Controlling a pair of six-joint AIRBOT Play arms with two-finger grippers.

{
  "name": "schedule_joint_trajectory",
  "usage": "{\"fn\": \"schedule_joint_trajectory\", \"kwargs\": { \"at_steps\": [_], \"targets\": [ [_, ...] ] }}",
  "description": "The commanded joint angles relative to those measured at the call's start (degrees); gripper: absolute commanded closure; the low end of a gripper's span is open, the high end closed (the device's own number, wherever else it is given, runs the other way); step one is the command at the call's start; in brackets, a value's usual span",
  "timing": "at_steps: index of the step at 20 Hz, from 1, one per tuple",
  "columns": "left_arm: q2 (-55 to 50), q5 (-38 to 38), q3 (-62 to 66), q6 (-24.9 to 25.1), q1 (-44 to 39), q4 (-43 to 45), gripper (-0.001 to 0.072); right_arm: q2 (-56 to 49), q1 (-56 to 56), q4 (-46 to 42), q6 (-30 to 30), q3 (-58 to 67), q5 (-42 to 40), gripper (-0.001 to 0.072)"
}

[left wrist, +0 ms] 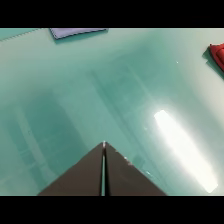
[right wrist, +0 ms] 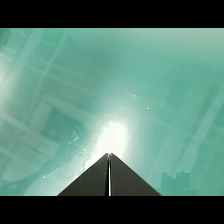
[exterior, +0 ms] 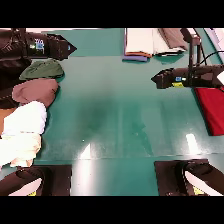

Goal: Fold the shirts.

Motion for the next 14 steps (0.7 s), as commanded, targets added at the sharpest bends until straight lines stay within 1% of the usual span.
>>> {"fn": "schedule_joint_trajectory", "kwargs": {
  "at_steps": [1,4,5,6,7,8,9,10,14],
  "targets": [
    [0.04,0.50,0.02,0.00,-0.02,0.00,0.0686,0.00,0.02,0.00,0.00,0.02,0.00,0.0690],
    [0.02,4.68,0.00,0.39,-0.02,0.52,0.0684,0.00,0.02,0.00,0.00,0.02,0.00,0.0690],
    [0.02,6.32,0.00,2.14,-0.02,4.39,0.0551,0.00,0.02,-0.02,0.00,0.02,0.00,0.0690],
    [-0.22,8.13,0.00,0.96,0.17,10.80,0.0206,0.00,0.02,0.00,0.00,0.02,0.00,0.0690],
    [-0.94,9.70,0.00,-2.84,1.03,17.09,0.0130,0.00,0.02,0.00,0.00,0.02,-0.02,0.0690],
    [-2.23,10.64,0.00,-6.32,2.69,23.15,0.0130,0.00,0.02,0.00,0.00,0.02,0.00,0.0690],
    [-3.87,11.15,0.00,-8.17,4.79,26.58,0.0130,0.00,0.02,0.00,0.00,0.02,0.00,0.0690],
    [-6.08,11.78,0.00,-8.55,7.56,27.71,0.0130,0.00,0.02,0.02,0.00,0.02,0.00,0.0690],
    [-17.11,15.43,0.00,-8.52,16.87,27.78,0.0130,0.00,0.02,0.02,0.02,0.02,0.02,0.0690]
  ]
}}
